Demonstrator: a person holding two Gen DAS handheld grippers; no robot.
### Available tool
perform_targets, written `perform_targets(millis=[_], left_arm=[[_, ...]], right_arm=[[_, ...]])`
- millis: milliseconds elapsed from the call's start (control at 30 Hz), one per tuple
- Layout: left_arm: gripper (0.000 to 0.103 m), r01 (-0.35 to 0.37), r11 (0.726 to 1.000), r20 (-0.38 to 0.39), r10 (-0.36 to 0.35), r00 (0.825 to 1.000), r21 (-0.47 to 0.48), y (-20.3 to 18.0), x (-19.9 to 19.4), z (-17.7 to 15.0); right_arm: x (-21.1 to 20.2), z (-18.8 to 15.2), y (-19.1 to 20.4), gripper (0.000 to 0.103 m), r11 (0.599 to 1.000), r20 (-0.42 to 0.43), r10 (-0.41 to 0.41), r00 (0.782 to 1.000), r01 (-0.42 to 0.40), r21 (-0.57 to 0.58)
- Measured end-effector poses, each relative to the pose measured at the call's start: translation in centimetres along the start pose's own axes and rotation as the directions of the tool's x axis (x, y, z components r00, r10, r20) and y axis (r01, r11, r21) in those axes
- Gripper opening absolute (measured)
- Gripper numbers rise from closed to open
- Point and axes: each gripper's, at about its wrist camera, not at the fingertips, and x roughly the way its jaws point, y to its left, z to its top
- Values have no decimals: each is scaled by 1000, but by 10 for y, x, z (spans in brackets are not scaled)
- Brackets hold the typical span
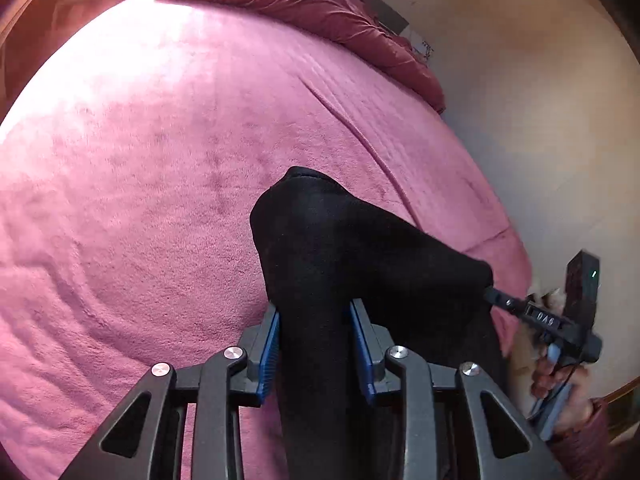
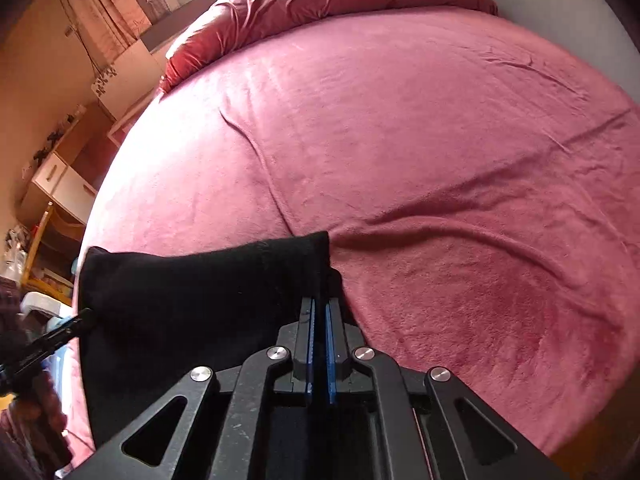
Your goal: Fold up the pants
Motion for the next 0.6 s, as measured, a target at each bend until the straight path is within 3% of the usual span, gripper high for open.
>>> perform_targets(millis=[67, 133, 233, 367, 533, 600], left_arm=[[33, -110, 991, 0, 111, 994, 70, -14, 11, -5], [35, -166, 985, -26, 167, 986, 52, -10, 27, -6], [42, -124, 992, -26, 124, 992, -21, -1, 25, -3], [47, -113, 993, -17, 113, 993, -28, 3, 16, -4], [50, -93, 994, 2, 94, 996, -56, 12, -5, -14], [51, -91, 994, 12, 91, 996, -61, 11, -12, -20]], right_arm=[[16, -6, -9, 0, 998, -34, -52, 998, 53, 16], [32, -14, -23, 0, 995, -87, -71, 994, 76, 58], [28, -27, -42, 0, 988, -70, 7, 998, 3, 152], [11, -33, -49, 0, 987, -25, 29, 999, -25, 159], [-23, -33, -52, 4, 977, 64, 119, 991, -128, 169], [-32, -34, -48, 12, 970, 73, 176, 982, -186, 155]])
